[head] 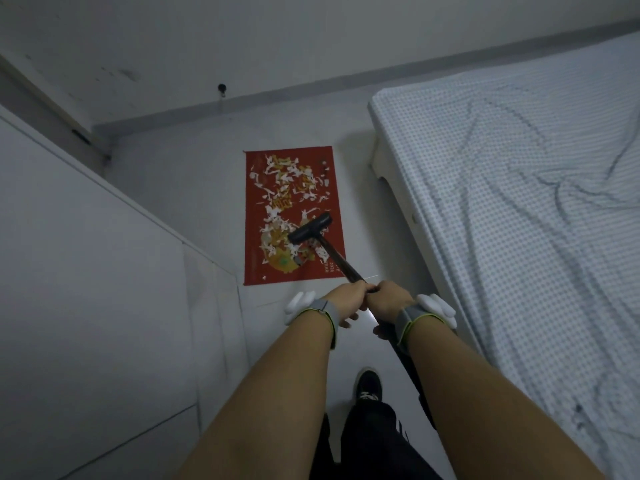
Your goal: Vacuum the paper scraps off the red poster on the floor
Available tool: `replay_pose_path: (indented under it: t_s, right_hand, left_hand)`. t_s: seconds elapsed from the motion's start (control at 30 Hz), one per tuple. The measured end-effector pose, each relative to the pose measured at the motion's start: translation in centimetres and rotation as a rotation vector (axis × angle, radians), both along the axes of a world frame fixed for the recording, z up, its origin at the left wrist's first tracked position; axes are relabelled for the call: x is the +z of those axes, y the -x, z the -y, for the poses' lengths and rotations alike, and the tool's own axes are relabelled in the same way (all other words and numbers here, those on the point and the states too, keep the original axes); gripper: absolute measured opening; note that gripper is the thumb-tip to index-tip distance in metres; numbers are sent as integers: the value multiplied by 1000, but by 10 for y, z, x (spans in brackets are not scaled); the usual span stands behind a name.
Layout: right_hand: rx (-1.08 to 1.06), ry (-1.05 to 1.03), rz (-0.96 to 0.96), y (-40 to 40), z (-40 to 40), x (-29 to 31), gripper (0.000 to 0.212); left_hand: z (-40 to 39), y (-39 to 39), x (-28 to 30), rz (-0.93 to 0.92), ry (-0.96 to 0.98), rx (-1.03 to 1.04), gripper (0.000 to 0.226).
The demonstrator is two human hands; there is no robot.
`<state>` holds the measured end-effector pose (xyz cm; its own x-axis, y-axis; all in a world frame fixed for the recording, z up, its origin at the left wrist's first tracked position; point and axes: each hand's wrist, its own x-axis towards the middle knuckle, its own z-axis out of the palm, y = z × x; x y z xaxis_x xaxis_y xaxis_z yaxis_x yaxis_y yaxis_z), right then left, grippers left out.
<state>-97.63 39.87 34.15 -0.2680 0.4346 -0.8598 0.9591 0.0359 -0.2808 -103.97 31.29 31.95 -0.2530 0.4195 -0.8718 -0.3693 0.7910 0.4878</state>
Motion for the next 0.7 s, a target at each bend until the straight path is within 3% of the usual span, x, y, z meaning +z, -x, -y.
replay_pose_path:
  t_s: [0.13, 0.23, 0.3, 0.5, 0.7]
  right_hand:
    - [-61, 58, -51, 17, 5, -5, 24]
    - [-42, 96, -57, 30, 2, -21, 48]
    - [-31, 90, -37, 40, -5, -35, 54]
    - [121, 117, 29, 65, -22, -68, 36]
    - [73, 116, 59, 81, -34, -90, 43]
  left_hand:
    - [6, 20, -1, 11, 16, 11, 47]
    - [8, 32, -5, 35, 44, -5, 50]
    - [3, 38, -11, 57, 62, -17, 50]
    - [-23, 56, -17, 34, 164, -115, 50]
    - [-36, 75, -17, 23, 213, -117, 47]
